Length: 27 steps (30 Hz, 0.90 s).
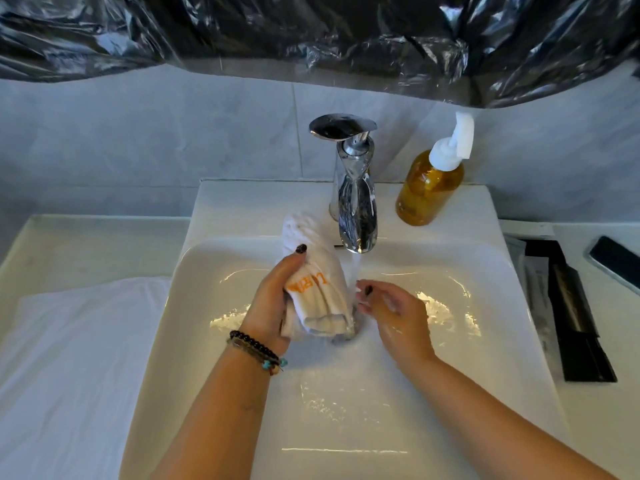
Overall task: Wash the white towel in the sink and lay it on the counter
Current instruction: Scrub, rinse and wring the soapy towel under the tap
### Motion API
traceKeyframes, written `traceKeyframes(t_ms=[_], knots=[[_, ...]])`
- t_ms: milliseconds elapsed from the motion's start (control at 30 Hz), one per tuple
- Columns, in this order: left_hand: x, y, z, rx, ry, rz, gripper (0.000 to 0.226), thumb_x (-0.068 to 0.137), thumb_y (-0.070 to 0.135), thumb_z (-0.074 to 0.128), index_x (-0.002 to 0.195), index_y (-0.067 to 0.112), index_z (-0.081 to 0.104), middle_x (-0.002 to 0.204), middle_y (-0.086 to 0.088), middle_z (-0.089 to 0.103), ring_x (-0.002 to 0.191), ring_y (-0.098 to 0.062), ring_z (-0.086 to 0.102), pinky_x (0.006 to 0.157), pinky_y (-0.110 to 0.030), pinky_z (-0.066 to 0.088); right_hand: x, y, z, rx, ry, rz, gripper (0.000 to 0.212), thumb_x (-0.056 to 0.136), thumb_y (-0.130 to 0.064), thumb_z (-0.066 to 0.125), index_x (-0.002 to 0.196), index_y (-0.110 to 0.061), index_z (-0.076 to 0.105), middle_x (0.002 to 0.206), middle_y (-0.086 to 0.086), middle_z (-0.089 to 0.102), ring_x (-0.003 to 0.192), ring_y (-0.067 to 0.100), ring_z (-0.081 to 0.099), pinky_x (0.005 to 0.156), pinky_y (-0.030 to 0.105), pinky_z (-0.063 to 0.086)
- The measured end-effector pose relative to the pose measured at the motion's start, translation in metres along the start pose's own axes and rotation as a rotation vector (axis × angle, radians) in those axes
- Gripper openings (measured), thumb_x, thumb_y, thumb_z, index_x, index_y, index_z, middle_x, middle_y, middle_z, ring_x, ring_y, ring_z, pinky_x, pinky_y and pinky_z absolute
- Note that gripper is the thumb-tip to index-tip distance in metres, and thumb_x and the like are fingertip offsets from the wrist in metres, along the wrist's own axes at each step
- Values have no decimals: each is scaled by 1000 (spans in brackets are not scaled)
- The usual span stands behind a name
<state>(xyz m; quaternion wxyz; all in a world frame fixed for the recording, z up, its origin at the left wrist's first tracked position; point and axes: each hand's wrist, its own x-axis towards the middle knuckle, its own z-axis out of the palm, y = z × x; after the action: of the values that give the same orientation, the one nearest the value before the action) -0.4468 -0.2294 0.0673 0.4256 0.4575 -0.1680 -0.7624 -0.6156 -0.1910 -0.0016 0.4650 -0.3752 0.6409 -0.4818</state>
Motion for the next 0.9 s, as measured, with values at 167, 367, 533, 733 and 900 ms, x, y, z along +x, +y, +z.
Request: traceKeyframes(t_ms=[167,367,533,733,900], knots=[[-7,-20,9,-48,40,-22,69,73,34,77,129,-3,57,125,-30,60,118,-44,57,107,-59,38,9,-50,39,274,128,525,20,88,-12,56,88,-8,75,83,9,74,76,25,70,67,35,58],[-19,-16,-23,-67,197,89,57,83,39,64,129,7,58,123,-20,65,116,-35,62,106,-54,41,18,-74,55,412,49,705,17,86,1,63,70,-1,66,63,13,64,59,23,59,61,31,51],[-31,-20,-34,-157,180,82,46,95,41,48,125,10,62,118,-17,68,104,-28,68,94,-45,53,17,-111,69,777,25,695,29,103,-8,36,102,3,63,59,6,58,31,5,42,29,14,27],[-28,-31,-23,-295,51,-33,55,93,49,47,123,5,64,114,-21,67,103,-35,65,102,-51,44,3,-105,49,-133,73,152,21,91,-19,59,72,-23,66,53,-6,55,49,8,53,52,23,38],[-10,-28,7,57,34,-14,62,87,45,58,127,-3,59,117,-26,65,105,-36,65,94,-44,51,-21,-75,16,-162,-163,160,32,76,-46,68,107,-36,66,96,-10,71,90,10,67,77,31,55]])
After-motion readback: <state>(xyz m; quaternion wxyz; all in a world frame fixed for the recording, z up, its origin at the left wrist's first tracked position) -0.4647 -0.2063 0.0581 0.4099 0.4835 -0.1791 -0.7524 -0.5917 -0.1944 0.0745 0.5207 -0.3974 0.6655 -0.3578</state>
